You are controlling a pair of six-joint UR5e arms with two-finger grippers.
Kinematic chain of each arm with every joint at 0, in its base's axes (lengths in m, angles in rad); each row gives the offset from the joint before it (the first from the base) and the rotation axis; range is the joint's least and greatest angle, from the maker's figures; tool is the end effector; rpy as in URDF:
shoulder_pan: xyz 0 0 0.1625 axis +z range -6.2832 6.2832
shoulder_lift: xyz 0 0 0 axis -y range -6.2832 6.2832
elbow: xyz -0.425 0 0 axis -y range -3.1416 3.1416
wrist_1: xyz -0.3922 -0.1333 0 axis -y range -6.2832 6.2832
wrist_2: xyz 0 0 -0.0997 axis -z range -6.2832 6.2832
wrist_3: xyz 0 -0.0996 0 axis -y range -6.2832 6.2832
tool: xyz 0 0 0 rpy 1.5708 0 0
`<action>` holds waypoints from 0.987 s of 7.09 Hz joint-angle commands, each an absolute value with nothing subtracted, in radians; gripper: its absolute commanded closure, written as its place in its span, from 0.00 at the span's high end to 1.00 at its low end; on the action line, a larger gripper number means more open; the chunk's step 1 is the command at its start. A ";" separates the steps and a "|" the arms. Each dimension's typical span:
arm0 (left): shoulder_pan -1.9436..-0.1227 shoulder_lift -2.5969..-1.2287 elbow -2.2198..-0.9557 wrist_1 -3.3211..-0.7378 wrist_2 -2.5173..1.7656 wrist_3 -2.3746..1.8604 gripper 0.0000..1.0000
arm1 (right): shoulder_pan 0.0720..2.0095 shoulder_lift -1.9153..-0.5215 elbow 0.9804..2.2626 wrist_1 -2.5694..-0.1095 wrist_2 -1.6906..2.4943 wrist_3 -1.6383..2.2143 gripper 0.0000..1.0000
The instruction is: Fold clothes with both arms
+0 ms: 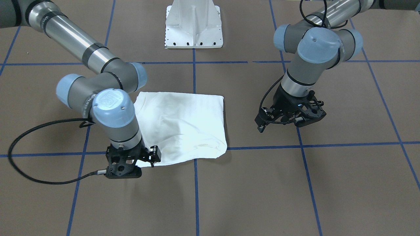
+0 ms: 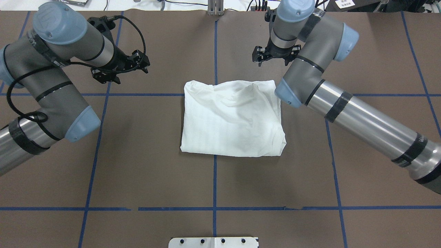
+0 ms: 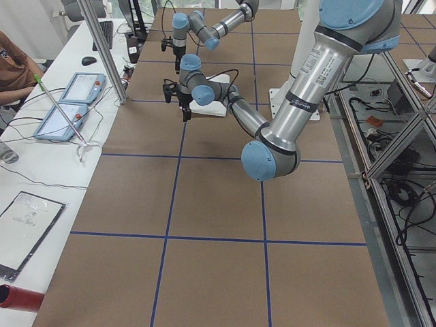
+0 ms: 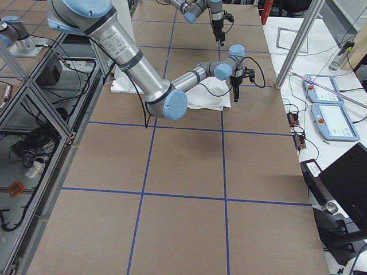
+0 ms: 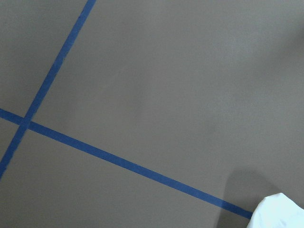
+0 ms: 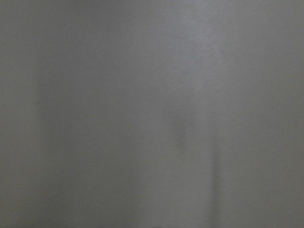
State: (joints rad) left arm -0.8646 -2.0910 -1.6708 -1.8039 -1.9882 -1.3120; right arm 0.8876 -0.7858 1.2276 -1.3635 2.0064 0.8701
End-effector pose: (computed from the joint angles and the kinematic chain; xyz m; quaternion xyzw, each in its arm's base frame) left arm 0.3606 -0.5659 0.2881 0.0560 0.4431 -0.1838 0.8756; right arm -0.4273 -0.6695 0.3071 0.0785 -0.3643 0.0178 0.9278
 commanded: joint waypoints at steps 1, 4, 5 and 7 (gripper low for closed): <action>-1.031 -2.019 -1.671 -1.804 -2.076 -1.004 0.99 | 1.103 -0.915 1.281 -1.373 2.171 0.589 1.00; -1.288 -1.877 -1.643 -1.789 -2.114 -0.488 0.99 | 1.358 -1.076 1.311 -1.480 2.224 0.098 1.00; -1.355 -1.852 -1.613 -1.787 -2.115 -0.350 0.99 | 1.406 -1.139 1.362 -1.567 2.223 -0.060 1.00; -1.445 -1.766 -1.603 -1.789 -2.131 -0.107 0.99 | 1.518 -1.282 1.460 -1.688 2.224 -0.295 1.00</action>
